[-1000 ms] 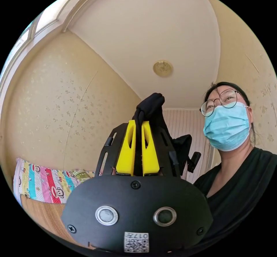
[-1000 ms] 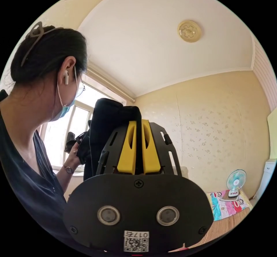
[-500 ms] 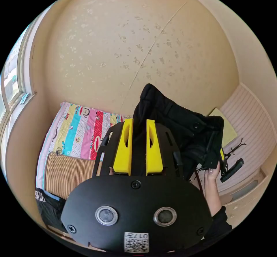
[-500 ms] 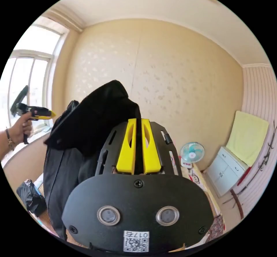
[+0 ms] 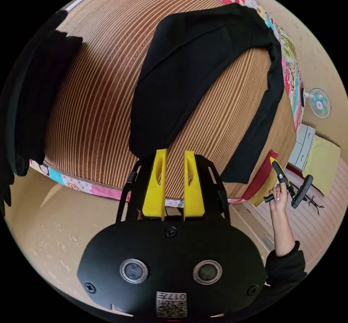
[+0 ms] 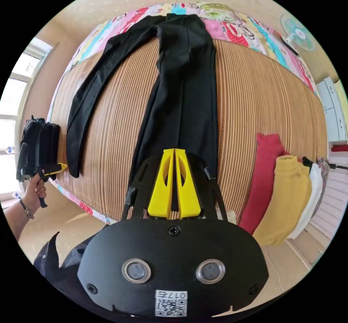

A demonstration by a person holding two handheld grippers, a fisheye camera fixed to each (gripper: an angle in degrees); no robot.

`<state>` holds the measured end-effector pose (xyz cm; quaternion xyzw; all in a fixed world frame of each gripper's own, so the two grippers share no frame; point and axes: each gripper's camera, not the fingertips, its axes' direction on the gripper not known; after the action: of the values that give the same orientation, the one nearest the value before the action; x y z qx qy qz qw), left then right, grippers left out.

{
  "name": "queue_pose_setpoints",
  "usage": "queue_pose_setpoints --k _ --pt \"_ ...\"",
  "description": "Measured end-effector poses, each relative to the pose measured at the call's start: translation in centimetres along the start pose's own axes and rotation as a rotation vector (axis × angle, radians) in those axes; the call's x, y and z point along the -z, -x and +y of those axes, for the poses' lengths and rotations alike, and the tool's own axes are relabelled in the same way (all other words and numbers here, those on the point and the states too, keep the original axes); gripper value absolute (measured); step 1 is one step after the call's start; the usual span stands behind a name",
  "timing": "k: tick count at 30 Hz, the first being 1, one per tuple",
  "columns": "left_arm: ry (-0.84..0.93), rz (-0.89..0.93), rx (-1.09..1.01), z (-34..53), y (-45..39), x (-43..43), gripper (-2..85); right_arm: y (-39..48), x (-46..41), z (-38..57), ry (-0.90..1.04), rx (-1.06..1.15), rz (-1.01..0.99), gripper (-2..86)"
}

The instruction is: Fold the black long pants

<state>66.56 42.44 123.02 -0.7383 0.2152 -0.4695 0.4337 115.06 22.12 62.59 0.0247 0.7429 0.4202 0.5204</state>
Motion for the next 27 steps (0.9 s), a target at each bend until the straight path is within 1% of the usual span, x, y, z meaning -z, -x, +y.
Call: queue_pose_setpoints --k 1,2,4,6,8,11,14,15,16,17,18,19,20,21,22,24,26,27 --pt "-0.005 -0.025 -0.005 1.2 3.0 1.4 7.8 -0.1 -0.7 1.0 0.018 0.010 -0.001 0.3" --pt "-0.013 -0.039 -0.013 1.7 4.3 2.4 7.8 -0.3 -1.8 2.7 0.043 0.037 -0.002 0.3" --pt "-0.083 -0.079 -0.065 2.7 8.3 7.5 7.9 -0.7 -2.4 4.6 0.054 0.068 -0.026 0.3" --pt "-0.144 -0.085 -0.123 2.9 10.5 11.5 8.0 -1.5 -2.4 6.3 0.063 0.094 -0.073 0.4" --pt "-0.136 -0.088 -0.170 2.6 12.6 13.9 8.0 -2.3 -2.1 7.4 0.068 0.104 -0.101 0.5" --pt "-0.108 -0.086 -0.176 3.2 16.3 15.9 7.3 -3.8 -1.8 9.4 0.094 0.090 -0.178 0.9" --pt "-0.089 0.016 -0.190 6.5 18.9 17.1 4.3 -4.9 -1.6 12.0 0.116 0.104 -0.228 2.2" --pt "-0.051 0.093 -0.206 8.5 19.7 17.9 3.3 -5.4 -1.6 13.1 0.125 0.120 -0.275 3.3" --pt "-0.028 0.127 -0.208 11.1 20.3 19.1 2.8 -5.6 -1.6 13.6 0.135 0.134 -0.314 4.0" --pt "-0.032 0.136 -0.217 12.8 20.4 20.0 2.8 -6.0 -1.7 14.3 0.168 0.160 -0.397 6.5" --pt "-0.065 0.162 -0.258 16.5 20.5 22.2 2.7 -6.6 -1.7 14.9 0.191 0.164 -0.469 9.9" --pt "-0.119 0.218 -0.313 20.4 20.7 24.9 2.9 -7.1 -1.6 15.1 0.192 0.151 -0.497 10.8" --pt "-0.145 0.260 -0.342 22.2 20.9 26.3 3.0 -8.3 -1.4 15.6 0.177 0.118 -0.558 12.5" --pt "-0.154 0.373 -0.426 24.8 21.6 28.9 3.5 -9.6 -1.7 16.1 0.179 0.073 -0.607 13.2" --pt "-0.085 0.517 -0.521 26.2 23.0 31.1 3.5 -10.2 -2.0 16.3 0.193 0.050 -0.625 13.6" --pt "0.017 0.640 -0.589 27.4 26.4 34.0 3.4 -12.5 -3.4 17.8 0.249 -0.028 -0.620 13.6" --pt "-0.021 0.539 -0.536 27.9 30.9 37.1 4.2 -14.2 -4.1 18.8 0.276 -0.071 -0.588 13.4" --pt "-0.062 0.453 -0.484 27.8 34.0 39.1 4.7 -15.4 -4.2 19.4 0.273 -0.093 -0.563 13.2"
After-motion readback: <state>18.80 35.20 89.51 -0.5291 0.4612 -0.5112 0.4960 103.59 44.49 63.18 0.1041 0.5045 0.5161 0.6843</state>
